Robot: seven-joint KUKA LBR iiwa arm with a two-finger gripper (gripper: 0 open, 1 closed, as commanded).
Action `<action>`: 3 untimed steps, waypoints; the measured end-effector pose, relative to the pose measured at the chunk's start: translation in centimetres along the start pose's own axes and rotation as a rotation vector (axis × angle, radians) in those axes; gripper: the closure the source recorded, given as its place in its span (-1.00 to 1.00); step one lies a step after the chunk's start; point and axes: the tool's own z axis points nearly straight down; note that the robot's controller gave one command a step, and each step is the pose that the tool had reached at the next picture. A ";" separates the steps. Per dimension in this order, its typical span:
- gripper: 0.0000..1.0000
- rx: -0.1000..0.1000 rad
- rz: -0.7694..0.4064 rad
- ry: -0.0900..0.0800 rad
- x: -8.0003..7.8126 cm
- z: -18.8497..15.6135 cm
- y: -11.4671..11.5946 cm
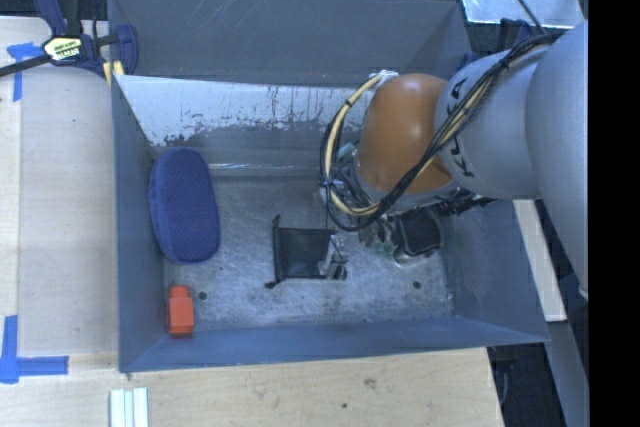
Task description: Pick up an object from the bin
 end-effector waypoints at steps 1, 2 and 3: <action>-1.00 0.000 -0.001 -0.002 -0.1 0.0 0.0; 1.00 0.000 -0.001 -0.004 -0.1 -0.1 0.0; 1.00 -0.001 -0.001 -0.007 -0.3 -2.2 0.0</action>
Offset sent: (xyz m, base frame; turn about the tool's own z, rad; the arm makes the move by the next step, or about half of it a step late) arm 0.0000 0.0000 0.0000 0.0000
